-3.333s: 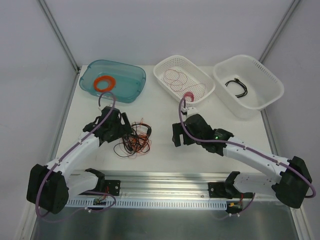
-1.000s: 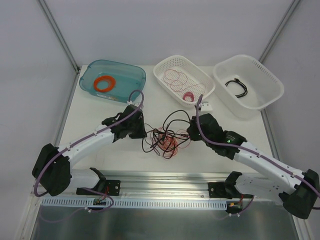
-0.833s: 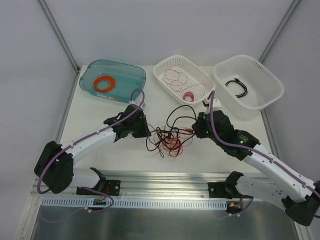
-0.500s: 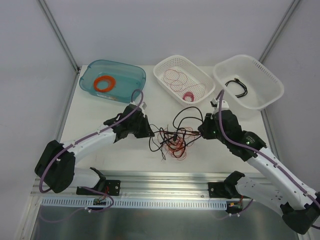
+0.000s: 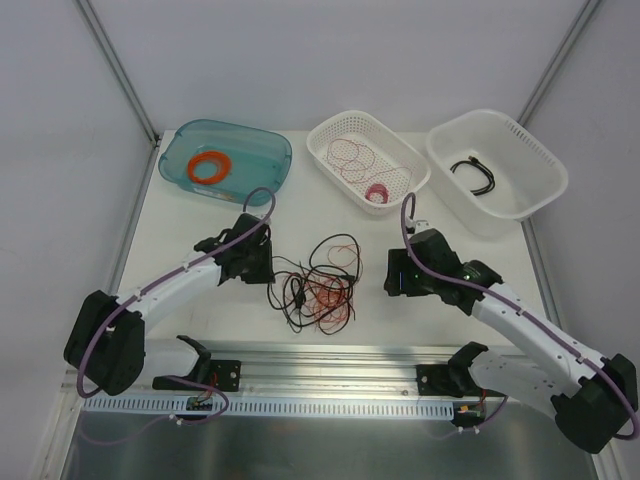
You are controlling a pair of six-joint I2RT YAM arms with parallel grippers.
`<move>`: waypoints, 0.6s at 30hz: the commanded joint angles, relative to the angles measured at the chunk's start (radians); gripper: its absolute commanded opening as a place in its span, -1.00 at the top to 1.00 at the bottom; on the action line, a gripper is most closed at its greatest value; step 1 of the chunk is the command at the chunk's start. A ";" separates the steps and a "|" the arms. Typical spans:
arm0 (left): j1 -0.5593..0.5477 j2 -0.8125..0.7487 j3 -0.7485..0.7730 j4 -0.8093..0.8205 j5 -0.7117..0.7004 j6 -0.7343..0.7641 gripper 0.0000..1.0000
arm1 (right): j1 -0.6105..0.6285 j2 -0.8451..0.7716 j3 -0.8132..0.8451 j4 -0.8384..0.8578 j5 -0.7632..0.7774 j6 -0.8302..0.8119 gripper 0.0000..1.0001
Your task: Untangle the cables
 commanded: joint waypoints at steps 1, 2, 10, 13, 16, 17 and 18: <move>-0.001 -0.055 0.012 -0.028 0.022 0.058 0.64 | -0.040 0.000 0.099 -0.009 0.022 -0.080 -0.28; -0.001 -0.062 0.012 -0.030 0.031 0.058 0.57 | -0.048 0.009 0.105 0.014 0.022 -0.077 -0.28; -0.009 -0.177 0.023 -0.022 0.091 0.029 -0.80 | -0.059 0.239 0.170 0.243 -0.122 -0.008 -0.25; -0.027 -0.159 0.021 -0.013 0.094 0.017 -0.98 | -0.059 0.349 0.176 0.333 -0.110 0.045 -0.24; -0.068 -0.104 0.034 -0.004 0.083 -0.004 -0.98 | -0.059 0.433 0.179 0.410 -0.101 0.110 -0.20; -0.091 -0.090 0.037 0.003 0.073 -0.021 -0.99 | -0.059 0.483 0.183 0.450 -0.110 0.119 -0.19; -0.102 -0.057 0.041 0.007 0.056 -0.027 -0.98 | -0.056 0.506 0.187 0.470 -0.133 0.142 -0.17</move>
